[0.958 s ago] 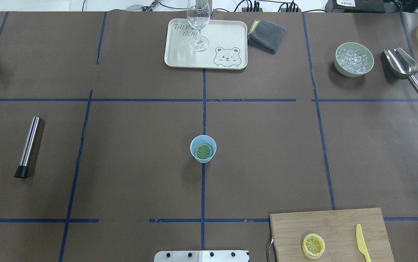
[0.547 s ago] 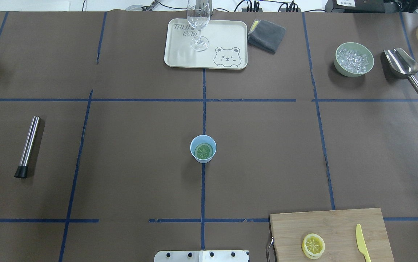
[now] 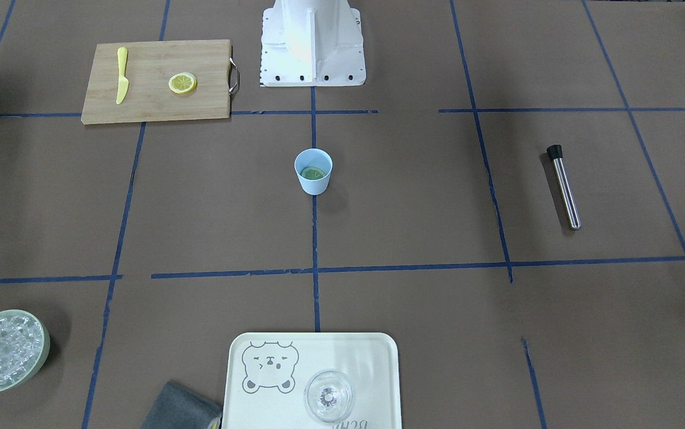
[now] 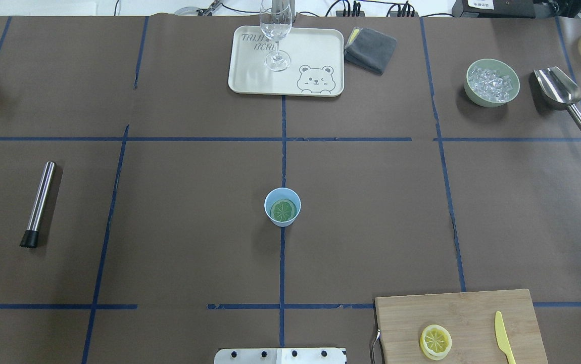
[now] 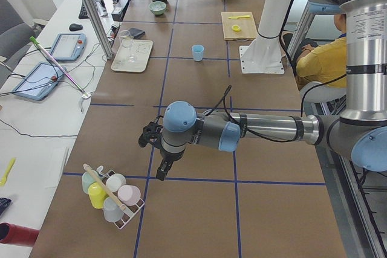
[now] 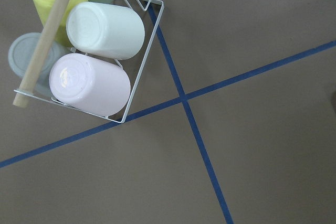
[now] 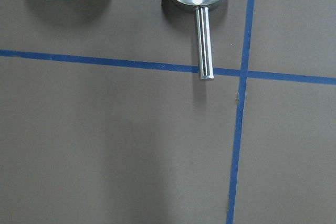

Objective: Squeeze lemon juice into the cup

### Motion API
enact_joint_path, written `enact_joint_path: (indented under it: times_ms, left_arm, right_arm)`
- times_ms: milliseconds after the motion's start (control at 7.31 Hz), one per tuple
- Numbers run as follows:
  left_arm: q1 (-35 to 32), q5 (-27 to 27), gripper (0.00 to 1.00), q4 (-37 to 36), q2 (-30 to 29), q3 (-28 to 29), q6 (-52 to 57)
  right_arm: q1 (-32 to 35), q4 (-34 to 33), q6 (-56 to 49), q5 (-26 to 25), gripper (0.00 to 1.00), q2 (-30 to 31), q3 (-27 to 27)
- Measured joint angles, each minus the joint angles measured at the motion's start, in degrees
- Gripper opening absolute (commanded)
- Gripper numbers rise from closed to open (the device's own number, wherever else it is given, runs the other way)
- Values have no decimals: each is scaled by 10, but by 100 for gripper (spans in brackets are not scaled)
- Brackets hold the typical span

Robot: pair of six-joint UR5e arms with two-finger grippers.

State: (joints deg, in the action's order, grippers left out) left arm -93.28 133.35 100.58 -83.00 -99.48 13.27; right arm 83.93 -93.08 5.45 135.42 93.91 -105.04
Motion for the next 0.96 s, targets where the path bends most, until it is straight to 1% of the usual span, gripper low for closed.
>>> enact_joint_path:
  times_ms: [137,547,958]
  left_arm:
    - [1,0,100,-14,-3,4,-2]
    - [1,2,100,-120,-26,4,-25]
    - [0,2,100,-142,-17,9,-44]
  right_arm:
    - [0,0,0,0,100,0,2]
    - [0,-1,0,2,100,3,3]
    - [0,-1,0,4,100,10,3]
